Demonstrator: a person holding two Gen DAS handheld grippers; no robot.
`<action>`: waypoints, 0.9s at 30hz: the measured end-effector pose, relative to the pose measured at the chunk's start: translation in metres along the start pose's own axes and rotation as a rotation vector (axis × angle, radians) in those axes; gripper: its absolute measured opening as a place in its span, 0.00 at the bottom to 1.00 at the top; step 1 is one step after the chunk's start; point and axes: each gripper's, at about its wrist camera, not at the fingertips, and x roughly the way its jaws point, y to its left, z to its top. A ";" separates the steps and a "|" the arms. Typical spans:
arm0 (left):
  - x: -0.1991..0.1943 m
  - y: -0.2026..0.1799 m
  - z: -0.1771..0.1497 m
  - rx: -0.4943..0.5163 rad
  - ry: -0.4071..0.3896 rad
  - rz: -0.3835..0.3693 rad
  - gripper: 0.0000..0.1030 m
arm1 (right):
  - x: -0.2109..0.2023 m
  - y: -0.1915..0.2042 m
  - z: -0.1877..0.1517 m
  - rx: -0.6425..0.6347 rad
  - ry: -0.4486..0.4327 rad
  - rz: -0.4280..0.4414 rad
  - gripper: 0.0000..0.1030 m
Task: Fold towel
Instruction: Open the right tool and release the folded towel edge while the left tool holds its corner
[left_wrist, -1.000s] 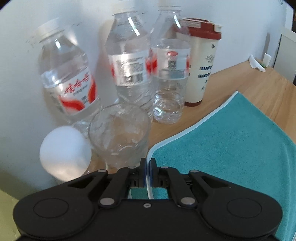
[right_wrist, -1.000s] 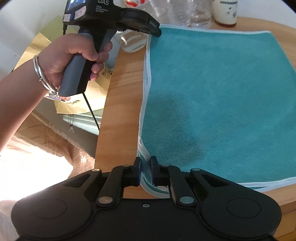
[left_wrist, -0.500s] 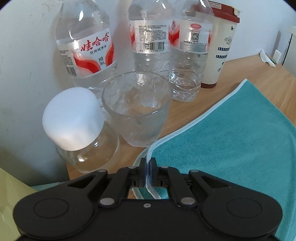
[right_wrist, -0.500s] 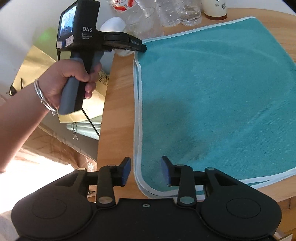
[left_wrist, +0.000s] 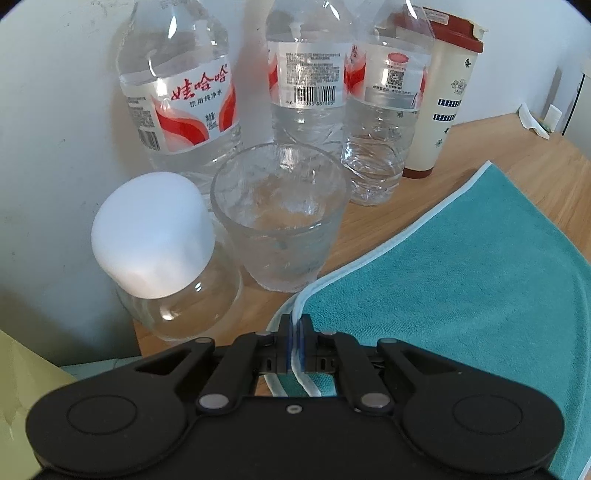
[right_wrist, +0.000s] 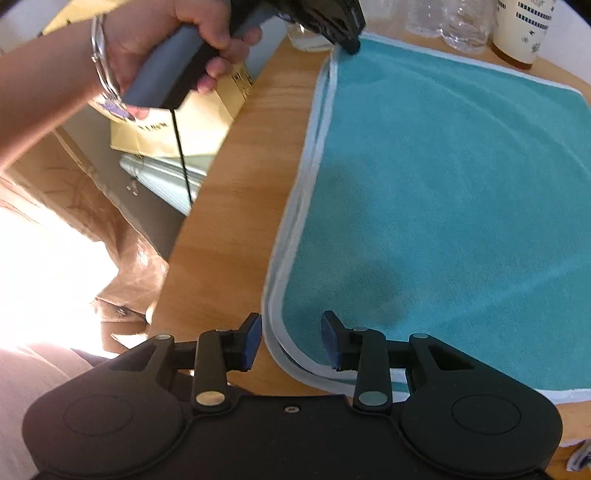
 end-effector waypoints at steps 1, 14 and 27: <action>0.001 0.000 0.000 0.000 0.001 0.000 0.03 | 0.001 0.001 -0.001 -0.009 0.004 -0.006 0.28; -0.009 0.003 -0.002 -0.017 -0.031 -0.013 0.03 | -0.028 -0.017 -0.009 0.117 -0.053 0.060 0.07; -0.036 0.005 -0.020 -0.007 -0.056 -0.028 0.03 | -0.020 -0.024 -0.026 0.073 0.045 0.107 0.08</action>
